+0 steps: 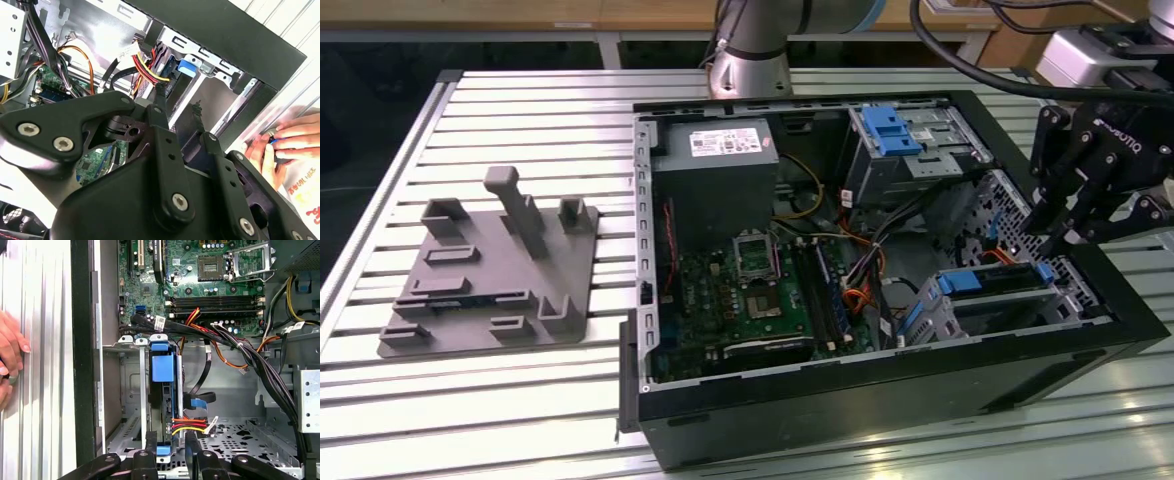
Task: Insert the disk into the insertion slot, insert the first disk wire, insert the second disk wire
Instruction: 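Insert the second disk wire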
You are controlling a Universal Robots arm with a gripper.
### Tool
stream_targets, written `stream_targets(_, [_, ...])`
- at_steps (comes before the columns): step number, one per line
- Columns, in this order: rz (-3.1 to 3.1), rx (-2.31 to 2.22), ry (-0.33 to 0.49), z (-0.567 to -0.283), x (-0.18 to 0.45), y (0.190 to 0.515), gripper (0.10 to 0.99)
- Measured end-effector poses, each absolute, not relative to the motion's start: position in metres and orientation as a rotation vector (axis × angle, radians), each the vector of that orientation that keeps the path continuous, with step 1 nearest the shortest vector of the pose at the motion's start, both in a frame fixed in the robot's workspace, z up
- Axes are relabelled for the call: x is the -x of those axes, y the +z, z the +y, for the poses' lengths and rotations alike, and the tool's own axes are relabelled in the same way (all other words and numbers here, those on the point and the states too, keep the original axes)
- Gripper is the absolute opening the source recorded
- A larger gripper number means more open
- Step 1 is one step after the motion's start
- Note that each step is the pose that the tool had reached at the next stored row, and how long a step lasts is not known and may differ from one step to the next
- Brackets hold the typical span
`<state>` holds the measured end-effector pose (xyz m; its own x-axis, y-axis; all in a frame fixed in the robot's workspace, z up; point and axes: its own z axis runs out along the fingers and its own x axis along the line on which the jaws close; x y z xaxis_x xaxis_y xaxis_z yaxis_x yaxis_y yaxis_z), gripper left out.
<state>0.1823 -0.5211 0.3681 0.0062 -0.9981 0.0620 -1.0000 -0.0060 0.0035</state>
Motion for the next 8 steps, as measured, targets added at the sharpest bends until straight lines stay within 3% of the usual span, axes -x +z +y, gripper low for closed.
stream_targets(8, [-2.180, -2.193, 0.068, -0.5153, -0.1823, 0.3682, 0.357])
